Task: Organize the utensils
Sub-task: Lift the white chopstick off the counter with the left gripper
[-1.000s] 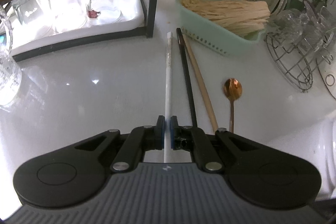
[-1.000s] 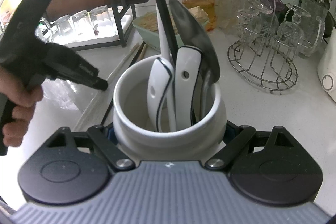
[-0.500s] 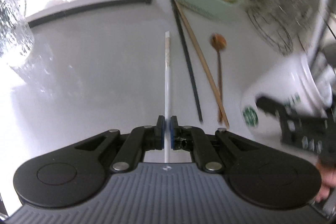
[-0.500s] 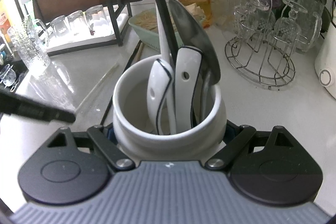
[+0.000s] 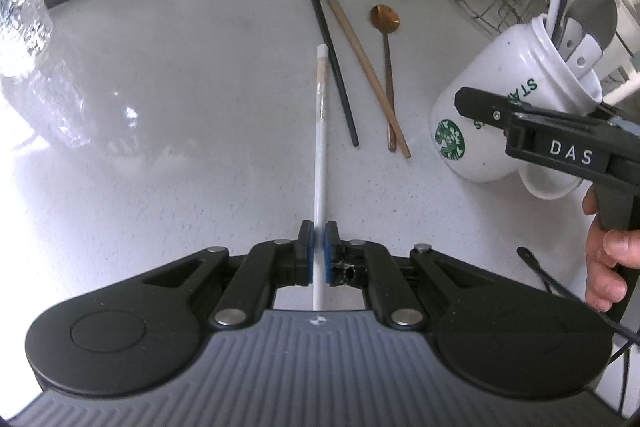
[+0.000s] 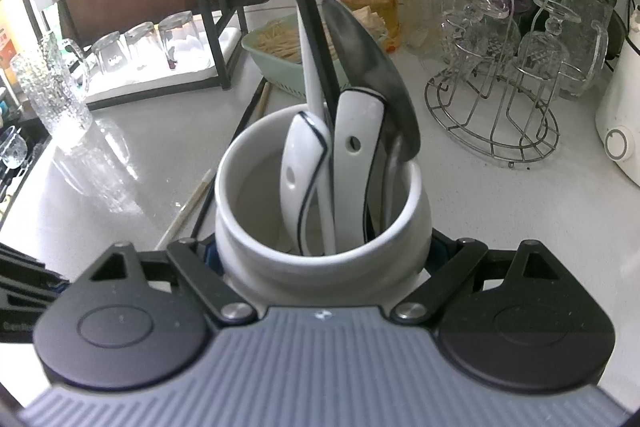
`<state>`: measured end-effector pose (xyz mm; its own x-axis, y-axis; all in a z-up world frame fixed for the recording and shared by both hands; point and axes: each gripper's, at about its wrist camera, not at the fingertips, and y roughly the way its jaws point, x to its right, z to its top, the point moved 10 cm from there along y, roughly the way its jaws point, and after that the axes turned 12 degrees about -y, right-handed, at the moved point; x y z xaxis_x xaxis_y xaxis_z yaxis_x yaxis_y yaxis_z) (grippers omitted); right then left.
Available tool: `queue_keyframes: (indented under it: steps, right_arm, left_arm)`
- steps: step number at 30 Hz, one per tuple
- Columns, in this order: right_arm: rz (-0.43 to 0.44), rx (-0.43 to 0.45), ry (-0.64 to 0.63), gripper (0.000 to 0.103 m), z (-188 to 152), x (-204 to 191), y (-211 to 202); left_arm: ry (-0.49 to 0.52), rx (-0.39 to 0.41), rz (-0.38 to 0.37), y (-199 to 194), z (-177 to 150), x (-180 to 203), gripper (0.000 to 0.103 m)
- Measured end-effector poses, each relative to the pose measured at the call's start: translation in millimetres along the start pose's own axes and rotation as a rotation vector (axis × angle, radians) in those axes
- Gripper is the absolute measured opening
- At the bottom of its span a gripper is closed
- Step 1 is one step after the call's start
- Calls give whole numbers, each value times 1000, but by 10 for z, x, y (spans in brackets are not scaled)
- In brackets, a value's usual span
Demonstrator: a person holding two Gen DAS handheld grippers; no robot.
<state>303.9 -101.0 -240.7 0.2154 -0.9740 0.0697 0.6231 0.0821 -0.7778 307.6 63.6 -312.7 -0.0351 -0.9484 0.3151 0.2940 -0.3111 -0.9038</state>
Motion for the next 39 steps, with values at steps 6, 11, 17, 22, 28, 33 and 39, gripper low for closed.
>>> queue_keyframes:
  steps: [6, 11, 17, 22, 28, 33, 39]
  right_arm:
    - [-3, 2, 4, 92, -14, -8, -18]
    - [-6, 4, 5, 92, -28, -15, -37]
    - [-9, -9, 10, 92, -30, -15, -37]
    - [-9, -8, 11, 92, -28, -17, -36]
    - [-11, -5, 15, 92, -33, -15, -40]
    - [-12, 4, 16, 92, -40, -10, -48]
    - [-12, 7, 15, 92, -38, -7, -50]
  left_arm:
    - [24, 17, 27, -7, 53, -5, 10]
    - [41, 60, 28, -25, 180, 79, 16]
    - [44, 118, 59, 98, 472, 142, 18]
    - [67, 148, 83, 209, 680, 156, 18]
    - [90, 155, 65, 272, 787, 228, 18]
    - [96, 151, 63, 322, 823, 268, 18]
    - [103, 138, 96, 355, 851, 309, 18]
